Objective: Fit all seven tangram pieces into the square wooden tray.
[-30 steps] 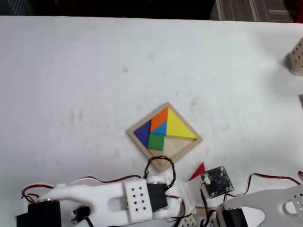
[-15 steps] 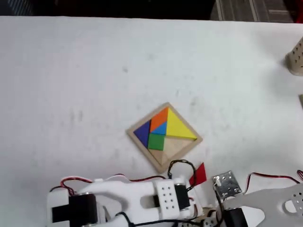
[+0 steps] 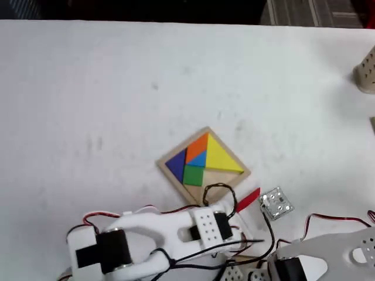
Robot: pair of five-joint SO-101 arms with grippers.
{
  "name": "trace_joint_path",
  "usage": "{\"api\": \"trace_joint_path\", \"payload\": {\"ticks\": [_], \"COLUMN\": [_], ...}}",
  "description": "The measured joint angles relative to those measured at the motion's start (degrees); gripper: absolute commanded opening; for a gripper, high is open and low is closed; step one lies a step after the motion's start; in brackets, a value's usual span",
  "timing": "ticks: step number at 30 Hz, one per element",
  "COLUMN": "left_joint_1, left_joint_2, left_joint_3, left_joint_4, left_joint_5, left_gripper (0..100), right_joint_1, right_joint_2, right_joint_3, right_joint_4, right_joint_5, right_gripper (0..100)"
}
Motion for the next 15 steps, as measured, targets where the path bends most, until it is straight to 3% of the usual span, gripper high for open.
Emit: {"api": "trace_joint_path", "payload": {"ticks": [7, 15], "left_joint_1": [-2.11, -10.99], "left_joint_2": [0.18, 0.53], "left_joint_3": [-1.23, -2.46], "left_joint_4": [0.00, -2.02], "left_joint_5": [-0.09, -0.09], "left_gripper": [2, 2], "right_joint_1": [0.00, 0.00], "right_joint_2": [0.00, 0.00], "right_joint_3": [0.00, 0.00], "right_joint_4": [0.00, 0.00], "right_joint_5": [0.00, 0.00], "right_gripper": [1.7, 1.7]}}
